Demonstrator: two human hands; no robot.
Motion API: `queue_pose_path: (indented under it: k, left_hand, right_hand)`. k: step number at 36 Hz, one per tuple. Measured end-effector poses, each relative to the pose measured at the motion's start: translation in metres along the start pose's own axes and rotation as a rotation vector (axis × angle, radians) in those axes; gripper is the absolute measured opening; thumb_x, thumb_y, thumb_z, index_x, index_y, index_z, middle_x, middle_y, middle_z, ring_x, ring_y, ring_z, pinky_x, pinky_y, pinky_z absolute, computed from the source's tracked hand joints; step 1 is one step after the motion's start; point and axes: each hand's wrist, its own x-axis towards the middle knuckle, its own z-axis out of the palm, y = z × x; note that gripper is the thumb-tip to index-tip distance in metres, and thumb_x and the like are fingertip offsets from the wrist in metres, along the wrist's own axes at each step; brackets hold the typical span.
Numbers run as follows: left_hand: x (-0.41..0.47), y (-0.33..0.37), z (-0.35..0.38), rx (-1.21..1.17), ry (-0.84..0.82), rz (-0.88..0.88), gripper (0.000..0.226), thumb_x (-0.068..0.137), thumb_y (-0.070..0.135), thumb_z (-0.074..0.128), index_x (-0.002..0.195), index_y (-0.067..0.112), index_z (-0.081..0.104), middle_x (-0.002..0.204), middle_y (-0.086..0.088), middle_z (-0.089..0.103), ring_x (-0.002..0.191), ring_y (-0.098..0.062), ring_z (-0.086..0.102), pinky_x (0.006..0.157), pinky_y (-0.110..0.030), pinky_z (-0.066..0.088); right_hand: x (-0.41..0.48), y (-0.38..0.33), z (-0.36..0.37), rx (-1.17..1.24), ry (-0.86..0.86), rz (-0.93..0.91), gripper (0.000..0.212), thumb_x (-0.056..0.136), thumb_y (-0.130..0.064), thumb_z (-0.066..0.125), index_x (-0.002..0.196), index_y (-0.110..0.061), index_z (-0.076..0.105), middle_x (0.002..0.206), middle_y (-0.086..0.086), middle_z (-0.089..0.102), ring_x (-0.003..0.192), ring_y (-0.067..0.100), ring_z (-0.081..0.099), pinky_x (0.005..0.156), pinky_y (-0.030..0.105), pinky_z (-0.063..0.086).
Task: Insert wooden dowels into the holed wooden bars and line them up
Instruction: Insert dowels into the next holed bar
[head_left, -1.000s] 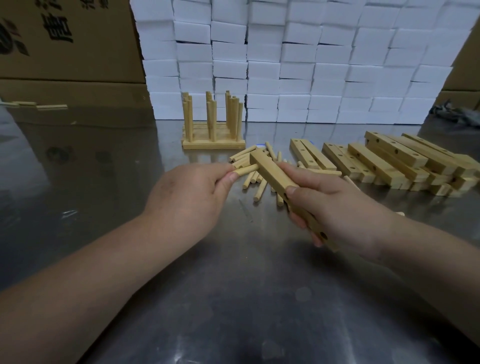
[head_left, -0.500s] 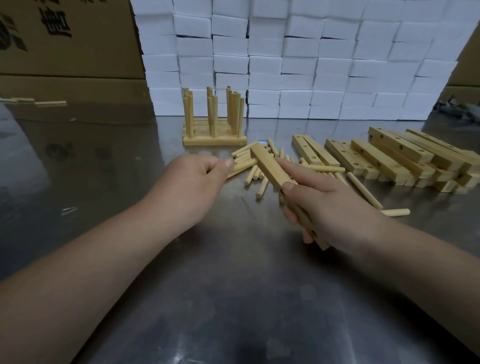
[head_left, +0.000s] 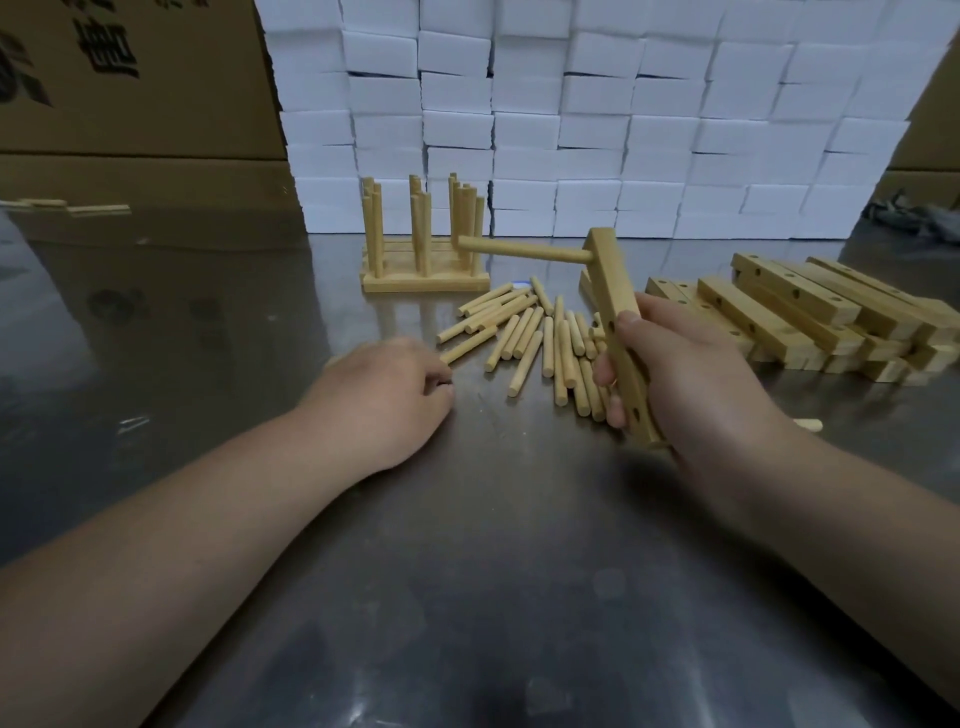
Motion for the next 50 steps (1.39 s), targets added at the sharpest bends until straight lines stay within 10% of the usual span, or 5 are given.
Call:
queue_pose_path:
  k: [5, 12, 27, 33, 50]
  left_hand:
    - [0.000, -0.001, -0.001, 0.036, 0.112, -0.105, 0.021, 0.087, 0.040, 0.053, 0.071, 0.026, 0.052, 0.077, 0.007, 0.053, 0.073, -0.012, 0.047, 0.064, -0.031, 0.032]
    - [-0.001, 0.002, -0.003, 0.022, -0.018, -0.104, 0.027, 0.093, 0.036, 0.047, 0.115, 0.025, 0.058, 0.096, 0.001, 0.058, 0.091, -0.019, 0.053, 0.073, -0.030, 0.042]
    - [-0.036, 0.034, -0.011, -0.346, 0.249, 0.287, 0.022, 0.081, 0.038, 0.031, 0.094, 0.036, 0.049, 0.065, 0.010, 0.045, 0.068, 0.000, 0.044, 0.055, -0.015, 0.034]
    - [-0.035, 0.029, -0.011, -0.357, 0.343, 0.326, 0.033, 0.092, 0.024, 0.040, 0.116, 0.027, 0.061, 0.071, 0.018, 0.047, 0.080, 0.001, 0.047, 0.058, -0.012, 0.034]
    - [-0.035, 0.027, -0.012, -0.378, 0.431, 0.393, 0.028, 0.088, 0.032, 0.048, 0.106, 0.024, 0.068, 0.071, 0.011, 0.056, 0.067, -0.008, 0.052, 0.055, -0.025, 0.042]
  right_hand:
    - [-0.001, -0.002, 0.001, 0.039, 0.025, -0.004, 0.017, 0.099, -0.029, 0.039, 0.111, -0.032, 0.050, 0.053, -0.008, 0.057, 0.043, 0.010, 0.049, 0.046, 0.024, 0.043]
    - [-0.005, -0.005, 0.005, 0.026, 0.008, -0.015, 0.018, 0.099, -0.029, 0.038, 0.103, -0.029, 0.056, 0.057, -0.008, 0.060, 0.045, 0.010, 0.050, 0.051, 0.030, 0.043]
    - [-0.009, -0.008, 0.006, 0.073, -0.015, -0.053, 0.028, 0.099, -0.024, 0.037, 0.089, -0.024, 0.063, 0.064, -0.006, 0.064, 0.043, 0.010, 0.048, 0.041, 0.021, 0.040]
    - [-0.013, -0.010, 0.009, 0.191, -0.100, -0.086, 0.042, 0.100, -0.018, 0.036, 0.139, -0.033, 0.043, 0.070, 0.004, 0.062, 0.044, 0.014, 0.045, 0.041, 0.021, 0.040]
    - [-0.017, -0.005, 0.011, 0.096, -0.172, -0.222, 0.040, 0.100, -0.022, 0.034, 0.130, -0.047, 0.043, 0.064, -0.006, 0.059, 0.046, 0.010, 0.045, 0.044, 0.021, 0.040]
